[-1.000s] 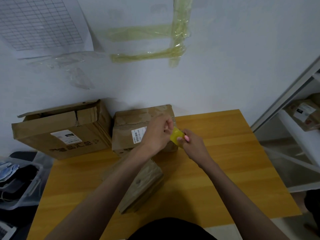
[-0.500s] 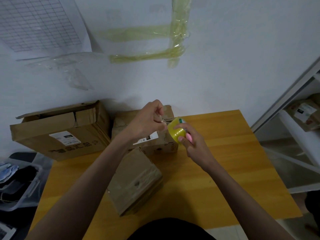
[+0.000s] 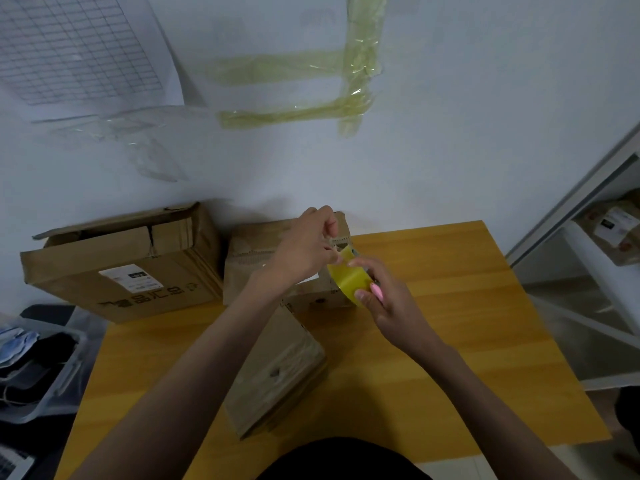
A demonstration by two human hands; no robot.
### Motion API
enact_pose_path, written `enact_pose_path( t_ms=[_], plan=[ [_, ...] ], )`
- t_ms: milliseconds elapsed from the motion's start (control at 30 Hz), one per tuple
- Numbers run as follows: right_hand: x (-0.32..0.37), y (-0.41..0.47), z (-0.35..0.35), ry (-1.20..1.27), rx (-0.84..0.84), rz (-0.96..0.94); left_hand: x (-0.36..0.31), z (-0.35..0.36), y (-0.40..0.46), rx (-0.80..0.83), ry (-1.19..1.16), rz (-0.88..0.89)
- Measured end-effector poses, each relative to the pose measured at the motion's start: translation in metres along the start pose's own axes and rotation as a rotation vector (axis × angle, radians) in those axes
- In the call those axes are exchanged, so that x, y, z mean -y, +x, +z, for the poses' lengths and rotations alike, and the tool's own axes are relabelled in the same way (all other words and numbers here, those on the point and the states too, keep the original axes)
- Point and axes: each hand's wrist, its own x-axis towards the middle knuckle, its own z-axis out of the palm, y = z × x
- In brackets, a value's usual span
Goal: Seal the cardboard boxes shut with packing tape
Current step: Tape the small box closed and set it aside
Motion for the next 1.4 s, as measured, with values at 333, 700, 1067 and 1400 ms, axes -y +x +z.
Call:
enact_pose_path(
  t_ms=[333, 700, 1067, 1400],
  plan=[
    [-0.016, -0.018, -0.005, -0.040, 0.038, 0.119, 0.017, 0.030, 0.015, 0.091, 0.106, -0.043],
    [-0.024, -0.038, -0.016, 0.071, 0.058, 0.224, 0.032, 0.057, 0.002, 0.194, -0.372, -0.079],
    [-0.106, -0.067, -0.002, -0.295, 0.154, 0.629, 0.061, 0.092, -0.026, 0.248, -0.015, -0.193],
    [-0.184, -0.102, 0.057, -0.437, 0.121, 0.805, 0.083, 0.070, -0.075, -0.134, -0.038, -0.215]
  ],
)
